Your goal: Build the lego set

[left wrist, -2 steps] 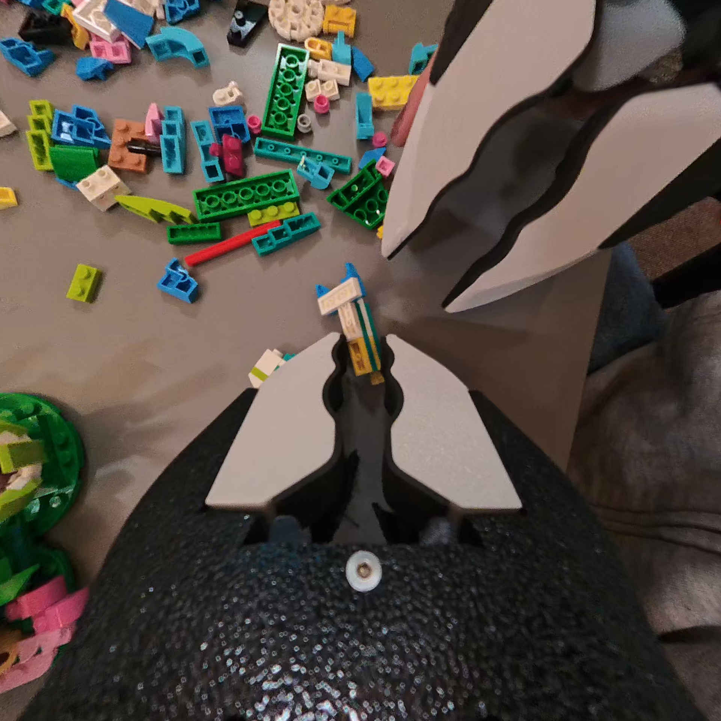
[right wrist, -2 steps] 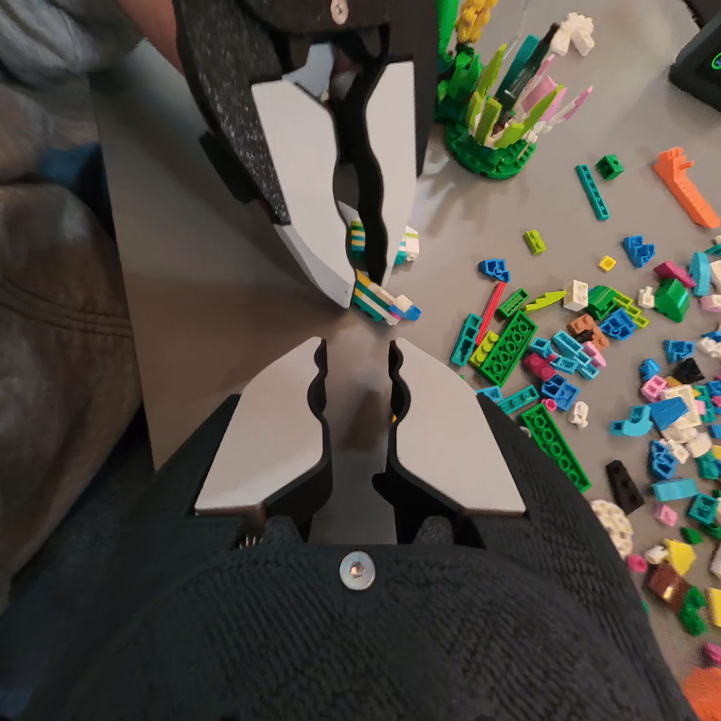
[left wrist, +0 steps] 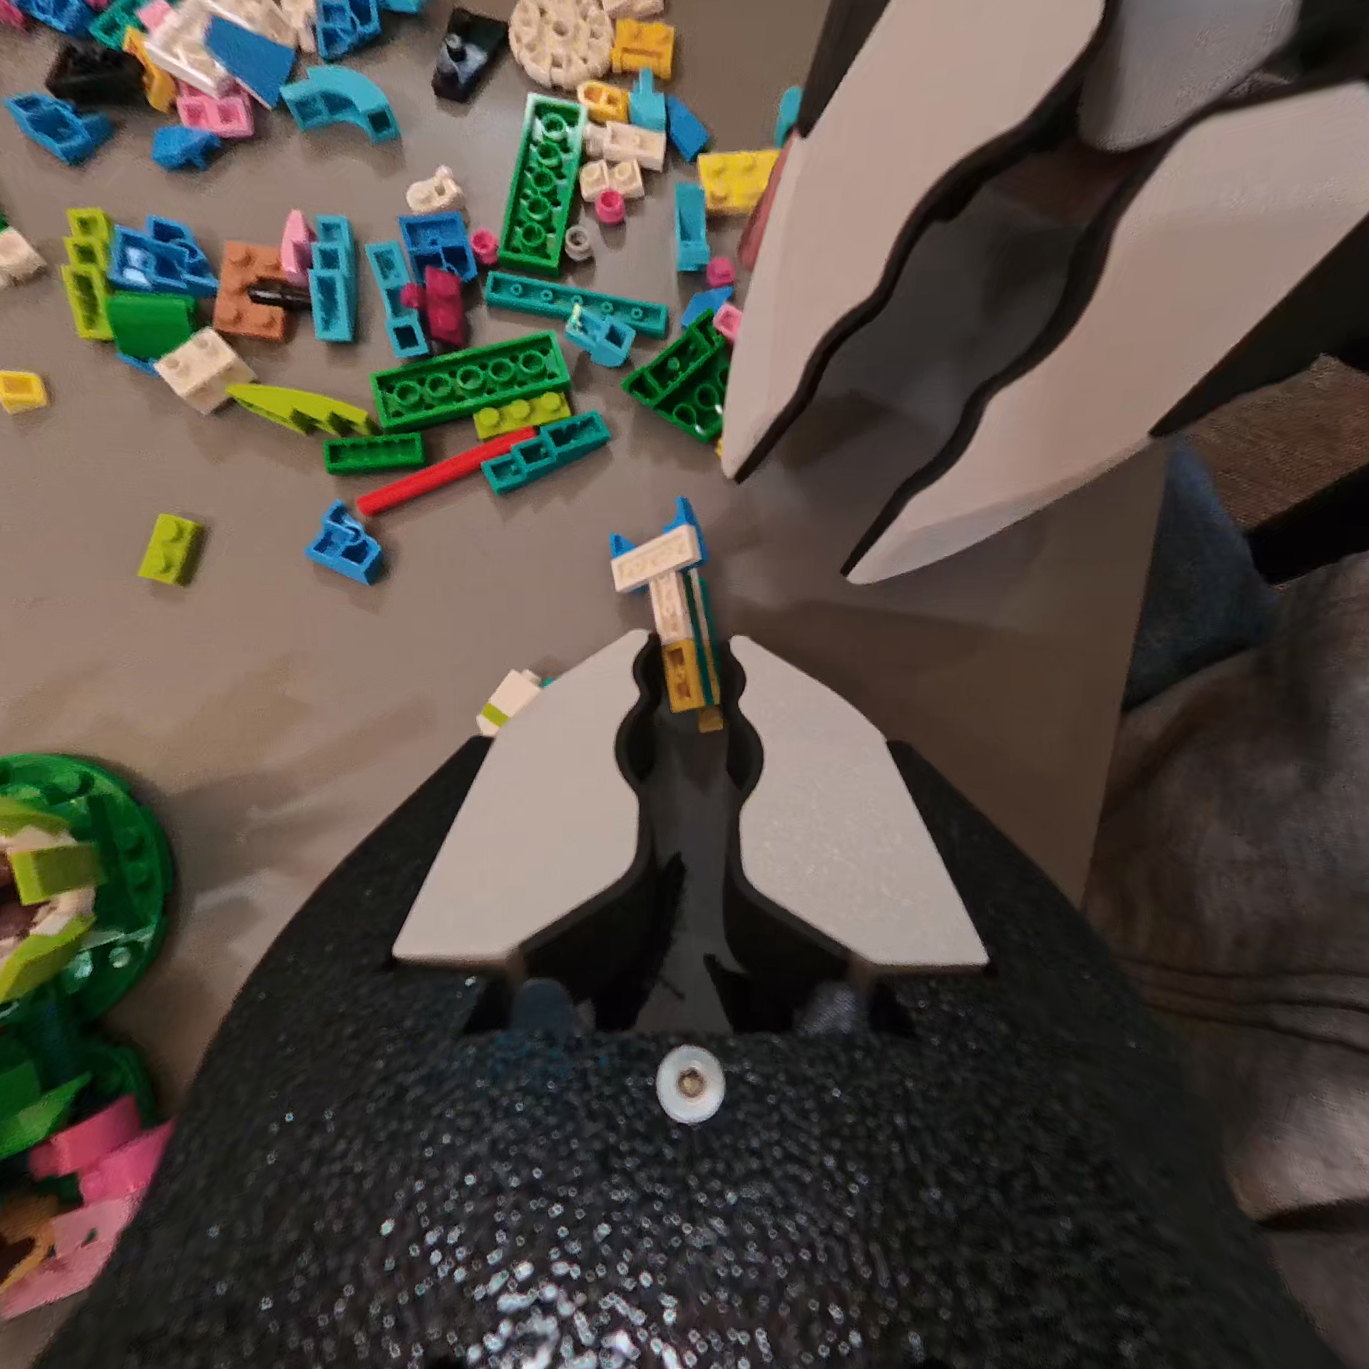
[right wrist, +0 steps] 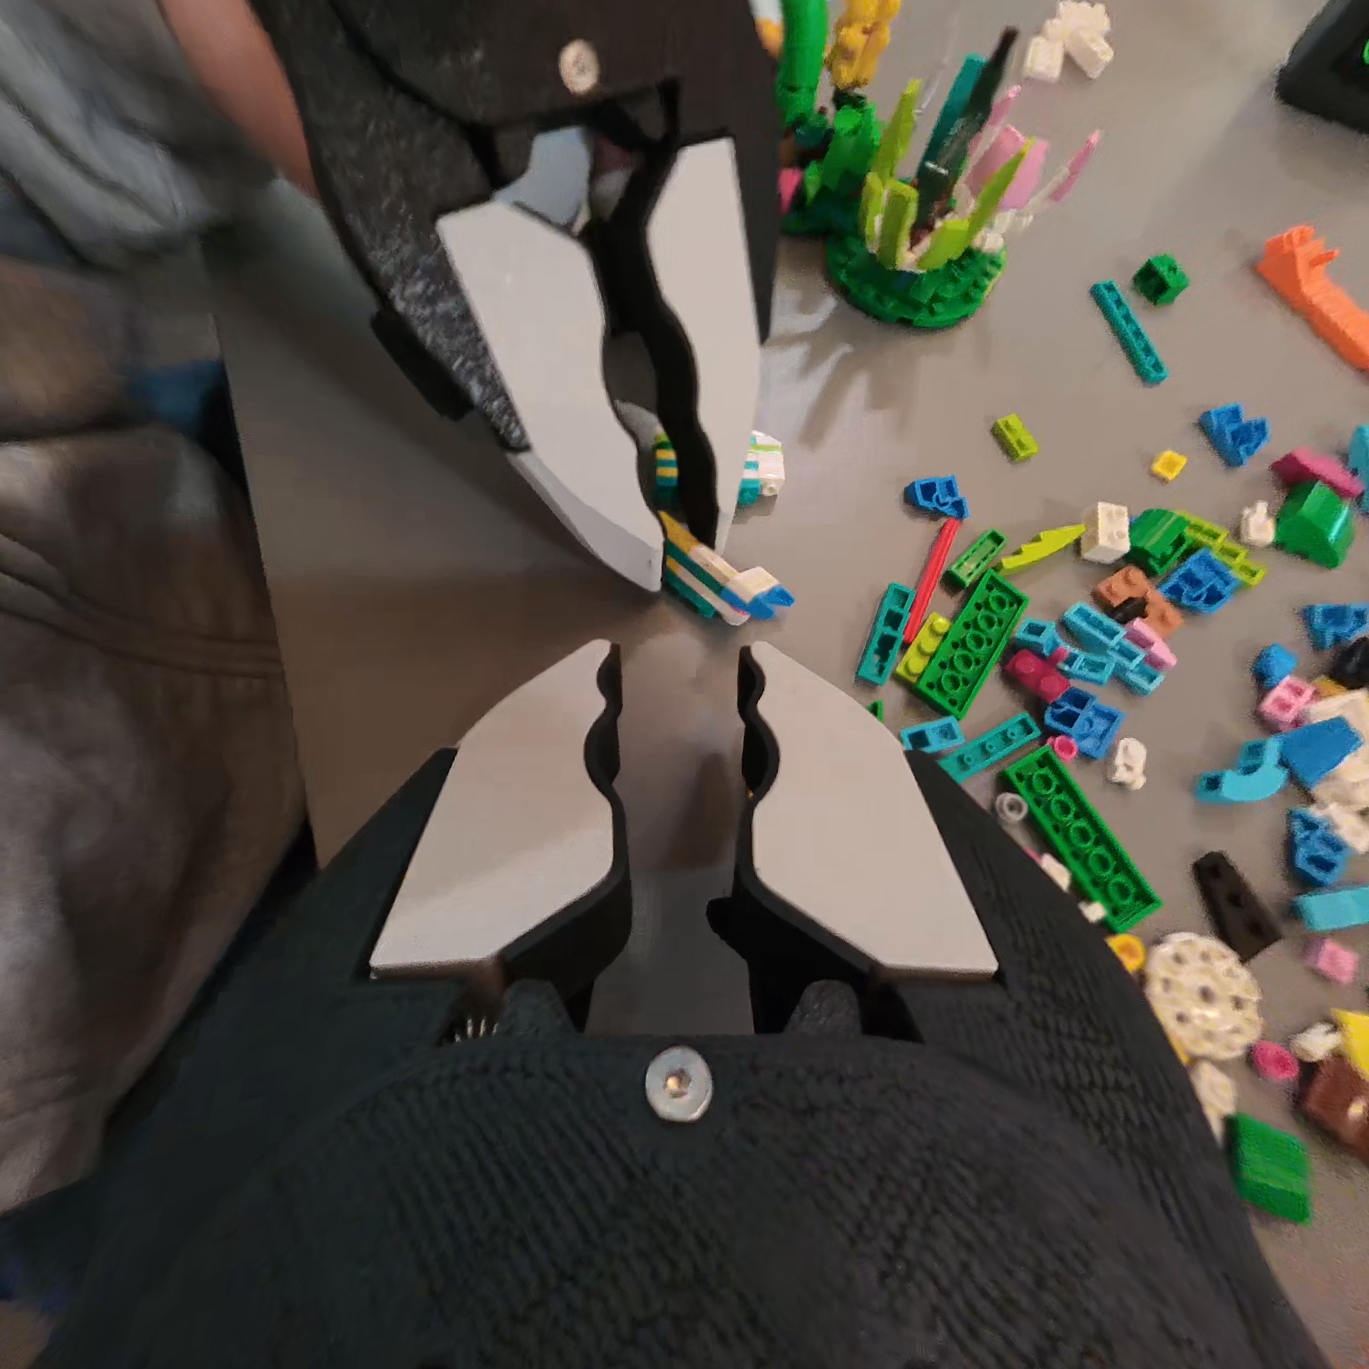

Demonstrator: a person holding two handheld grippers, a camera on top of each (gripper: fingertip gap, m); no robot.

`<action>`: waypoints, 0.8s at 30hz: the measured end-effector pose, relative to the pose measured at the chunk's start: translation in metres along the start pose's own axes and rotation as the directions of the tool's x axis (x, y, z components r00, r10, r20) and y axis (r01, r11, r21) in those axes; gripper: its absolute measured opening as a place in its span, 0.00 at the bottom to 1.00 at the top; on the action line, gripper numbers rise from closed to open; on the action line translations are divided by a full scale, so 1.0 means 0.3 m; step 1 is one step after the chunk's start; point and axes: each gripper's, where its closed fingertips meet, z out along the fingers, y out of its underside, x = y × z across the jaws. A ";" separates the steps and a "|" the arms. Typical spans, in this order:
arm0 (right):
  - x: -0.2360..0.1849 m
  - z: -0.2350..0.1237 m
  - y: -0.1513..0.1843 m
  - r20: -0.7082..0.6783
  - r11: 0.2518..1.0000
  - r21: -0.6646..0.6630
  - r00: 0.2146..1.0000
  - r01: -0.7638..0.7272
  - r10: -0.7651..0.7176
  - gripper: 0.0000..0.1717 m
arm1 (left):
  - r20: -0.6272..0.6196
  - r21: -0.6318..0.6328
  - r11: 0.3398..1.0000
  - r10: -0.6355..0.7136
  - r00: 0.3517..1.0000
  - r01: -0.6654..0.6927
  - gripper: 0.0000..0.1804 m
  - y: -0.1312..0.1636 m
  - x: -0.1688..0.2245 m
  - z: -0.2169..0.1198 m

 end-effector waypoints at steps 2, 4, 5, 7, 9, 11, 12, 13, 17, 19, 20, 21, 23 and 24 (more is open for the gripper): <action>0.020 -0.012 -0.014 0.019 0.992 0.044 0.993 -0.121 0.120 0.16 | 0.031 0.096 0.995 0.006 1.000 -0.009 0.08 -0.036 -0.014 -0.015; 0.048 -0.030 -0.038 0.034 0.965 0.111 0.972 -0.236 0.233 0.16 | 0.006 0.288 0.957 -0.028 1.000 0.025 0.08 -0.109 -0.013 -0.065; 0.059 -0.042 -0.058 0.055 0.943 0.156 0.956 -0.294 0.288 0.16 | -0.036 0.398 0.916 -0.042 0.998 0.053 0.08 -0.150 -0.006 -0.103; 0.067 -0.070 -0.120 0.152 0.872 0.264 0.911 -0.411 0.383 0.16 | -0.159 0.585 0.798 -0.058 0.986 0.141 0.07 -0.221 0.014 -0.191; 0.055 -0.107 -0.196 0.309 0.770 0.361 0.847 -0.526 0.433 0.16 | -0.274 0.683 0.690 -0.063 0.960 0.241 0.07 -0.258 0.022 -0.259; 0.044 -0.143 -0.257 0.443 0.675 0.413 0.783 -0.611 0.438 0.16 | -0.348 0.718 0.629 -0.050 0.936 0.300 0.07 -0.271 0.032 -0.293; 0.043 -0.156 -0.278 0.480 0.640 0.433 0.763 -0.635 0.432 0.16 | -0.362 0.729 0.610 -0.043 0.931 0.312 0.07 -0.274 0.036 -0.302; 0.044 -0.167 -0.297 0.507 0.607 0.457 0.751 -0.650 0.423 0.18 | -0.371 0.736 0.599 -0.033 0.928 0.315 0.07 -0.275 0.043 -0.307; 0.035 -0.188 -0.334 0.590 0.526 0.470 0.695 -0.709 0.411 0.19 | -0.354 0.759 0.584 0.000 0.935 0.288 0.07 -0.281 0.069 -0.307; 0.034 -0.183 -0.336 0.589 0.523 0.471 0.695 -0.711 0.414 0.16 | -0.335 0.763 0.589 0.008 0.942 0.267 0.07 -0.281 0.076 -0.298; 0.032 -0.175 -0.333 0.577 0.534 0.470 0.703 -0.702 0.416 0.15 | -0.330 0.765 0.590 0.011 0.944 0.260 0.07 -0.281 0.079 -0.296; 0.027 -0.170 -0.332 0.570 0.546 0.468 0.710 -0.695 0.414 0.15 | -0.327 0.766 0.590 0.013 0.945 0.257 0.07 -0.282 0.081 -0.294; 0.019 -0.163 -0.329 0.560 0.565 0.464 0.720 -0.683 0.411 0.10 | -0.330 0.765 0.591 0.016 0.944 0.257 0.07 -0.282 0.085 -0.294; 0.022 -0.164 -0.326 0.541 0.574 0.476 0.736 -0.666 0.405 0.08 | -0.332 0.762 0.592 0.009 0.943 0.262 0.06 -0.280 0.083 -0.297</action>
